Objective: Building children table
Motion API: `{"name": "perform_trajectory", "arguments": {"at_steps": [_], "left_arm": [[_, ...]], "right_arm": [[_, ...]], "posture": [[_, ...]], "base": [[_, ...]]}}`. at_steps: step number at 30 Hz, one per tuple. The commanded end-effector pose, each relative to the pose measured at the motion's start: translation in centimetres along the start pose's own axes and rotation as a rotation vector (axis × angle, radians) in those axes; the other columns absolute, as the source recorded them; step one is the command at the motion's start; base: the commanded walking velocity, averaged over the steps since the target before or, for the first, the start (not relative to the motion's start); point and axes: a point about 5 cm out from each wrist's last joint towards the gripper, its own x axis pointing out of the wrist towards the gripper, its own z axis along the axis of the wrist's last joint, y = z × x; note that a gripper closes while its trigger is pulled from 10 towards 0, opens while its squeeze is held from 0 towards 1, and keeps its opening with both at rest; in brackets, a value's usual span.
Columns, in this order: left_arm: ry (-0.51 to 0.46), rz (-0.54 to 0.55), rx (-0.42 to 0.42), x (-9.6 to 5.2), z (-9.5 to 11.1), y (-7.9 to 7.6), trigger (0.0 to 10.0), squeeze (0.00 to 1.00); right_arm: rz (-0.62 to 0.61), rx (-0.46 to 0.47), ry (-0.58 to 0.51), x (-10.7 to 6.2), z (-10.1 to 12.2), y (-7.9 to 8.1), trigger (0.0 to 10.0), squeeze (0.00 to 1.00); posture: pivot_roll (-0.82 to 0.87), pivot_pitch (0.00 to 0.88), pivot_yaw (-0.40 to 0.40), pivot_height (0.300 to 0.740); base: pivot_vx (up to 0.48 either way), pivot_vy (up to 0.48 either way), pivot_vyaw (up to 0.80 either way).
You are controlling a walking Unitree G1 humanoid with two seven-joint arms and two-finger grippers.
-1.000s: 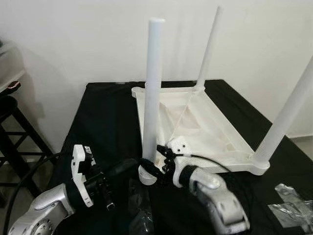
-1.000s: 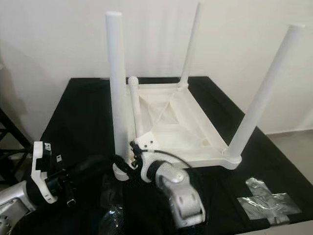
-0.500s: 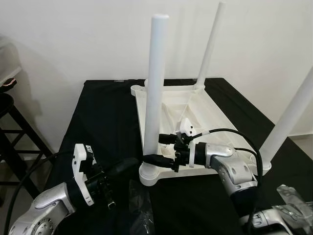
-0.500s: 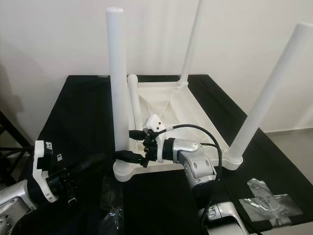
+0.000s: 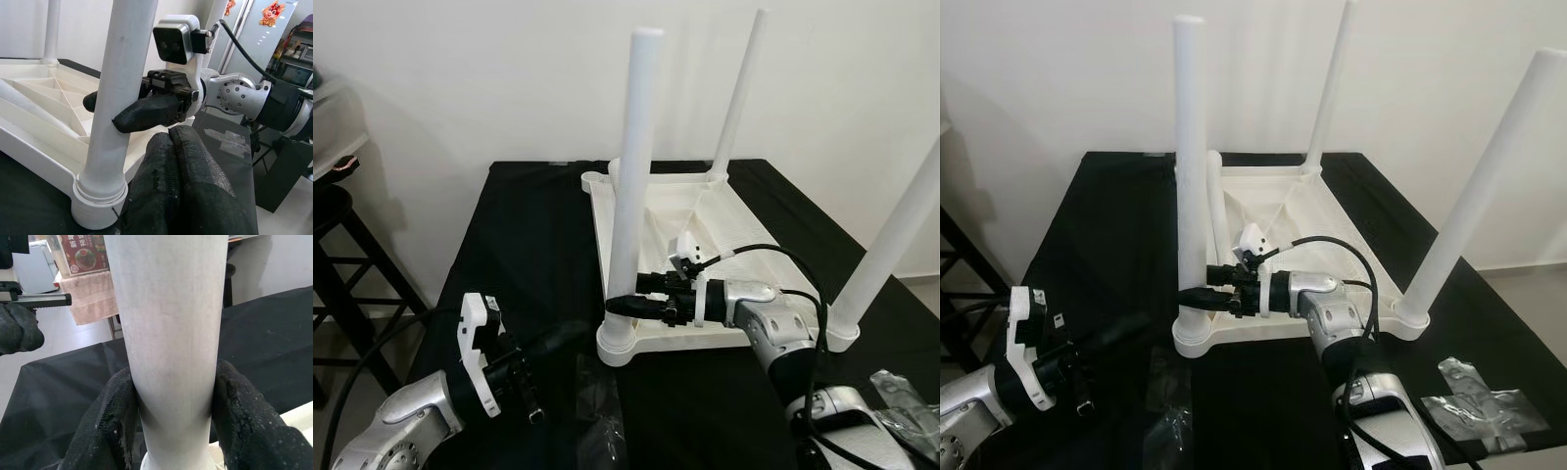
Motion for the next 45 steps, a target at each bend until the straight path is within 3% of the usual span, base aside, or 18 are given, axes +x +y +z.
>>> {"name": "perform_trajectory", "arguments": {"at_steps": [1,11,12,13,14,18,25,26,27,28,30,33,36,38,39,40,41,45], "left_arm": [[0.01,-0.007,0.003,0.0,-0.1,-0.2,10.0,0.0],[0.008,-0.003,0.006,-0.1,0.0,-0.2,10.0,0.0],[0.008,-0.003,0.005,-0.2,0.0,-0.2,10.0,0.0],[0.008,-0.003,0.005,-0.2,0.0,-0.2,10.0,0.0],[0.012,-0.01,0.001,-0.2,0.1,-0.2,10.0,0.0],[0.022,-0.022,-0.006,-0.2,0.0,-0.1,10.0,0.0],[0.024,-0.023,-0.005,-0.2,0.0,-0.1,10.0,0.0],[0.022,-0.019,-0.002,-0.2,0.0,-0.1,10.0,0.0],[0.022,-0.019,-0.002,-0.2,0.0,-0.1,10.0,0.0],[0.021,-0.016,0.0,-0.3,-0.1,-0.1,10.0,0.0],[0.021,-0.015,0.0,-0.3,-0.1,-0.1,10.0,0.0],[0.022,-0.02,-0.004,-0.1,-0.2,-0.1,10.0,0.0],[0.022,-0.021,-0.005,-0.1,-0.2,-0.1,10.0,0.0],[0.022,-0.021,-0.005,0.1,-0.2,-0.1,10.0,0.0],[0.022,-0.021,-0.005,0.1,-0.2,-0.1,10.0,0.0],[0.02,-0.021,-0.005,0.1,-0.2,0.0,10.0,0.0],[0.017,-0.02,-0.003,0.2,-0.2,0.0,10.0,0.0],[0.014,-0.018,-0.001,0.4,-0.3,0.0,10.0,0.0]], "right_arm": [[0.008,-0.028,-0.043,-0.1,1.0,-0.3,0.0,0.0],[-0.377,-0.077,-0.038,1.2,0.2,0.6,0.0,0.0],[-0.627,-0.026,-0.047,1.7,-0.8,1.3,0.0,0.0],[-0.627,-0.026,-0.047,1.7,-0.8,1.3,0.0,0.0],[-0.772,0.024,-0.033,2.1,-2.6,3.4,0.0,0.0],[-0.86,0.043,0.001,2.3,-3.8,5.4,0.0,0.0],[-0.862,0.043,-0.007,2.0,-3.3,4.8,0.0,0.0],[-0.855,0.045,0.0,2.0,-3.2,4.8,10.0,0.0],[-0.855,0.045,0.0,2.0,-3.2,4.8,10.0,0.0],[-0.826,0.049,-0.02,2.2,-2.5,4.7,10.0,1.0],[-0.791,0.051,-0.04,2.3,-1.8,4.6,10.0,1.0],[-0.505,-0.017,-0.116,3.0,1.1,4.9,10.0,1.0],[-0.395,-0.066,-0.115,3.0,1.8,5.1,10.0,1.0],[-0.208,-0.145,-0.085,2.7,2.4,5.2,10.0,0.24],[-0.208,-0.145,-0.085,2.7,2.4,5.2,10.0,0.24],[-0.13,-0.172,-0.063,2.5,2.6,5.1,10.0,0.0],[-0.02,-0.186,-0.029,2.2,2.8,4.3,10.0,0.0],[0.04,-0.167,-0.002,2.2,3.5,2.3,10.0,0.0]], "posture": [[0.12,0.0,-0.069,0.74],[0.1,0.0,-0.081,0.74],[0.08,0.0,-0.071,0.74],[0.08,0.0,-0.071,0.74],[0.07,0.0,-0.065,0.74],[0.06,0.0,-0.059,0.74],[0.07,0.0,-0.07,0.74],[0.07,0.0,-0.071,0.74],[0.07,0.0,-0.071,0.74],[0.08,0.0,-0.071,0.74],[0.07,0.0,-0.071,0.74],[0.08,0.0,-0.068,0.74],[0.08,0.0,-0.067,0.74],[0.08,0.0,-0.069,0.74],[0.08,0.0,-0.069,0.74],[0.09,0.0,-0.072,0.74],[0.09,0.0,-0.074,0.74],[0.1,0.0,-0.079,0.74]], "base": [[0.0,0.0,0.0],[0.0,0.0,0.0],[0.0,0.0,0.0],[0.0,0.0,0.0],[0.0,0.0,0.0],[0.0,0.0,0.0],[0.0,0.0,0.0],[0.0,0.0,0.0],[0.0,0.0,0.0],[0.0,0.0,0.0],[0.0,0.0,0.0],[0.0,0.0,0.0],[0.0,0.0,0.0],[0.0,0.0,0.0],[0.0,0.0,0.0],[0.0,0.0,0.0],[0.0,0.0,0.0],[0.0,0.0,0.0]]}}
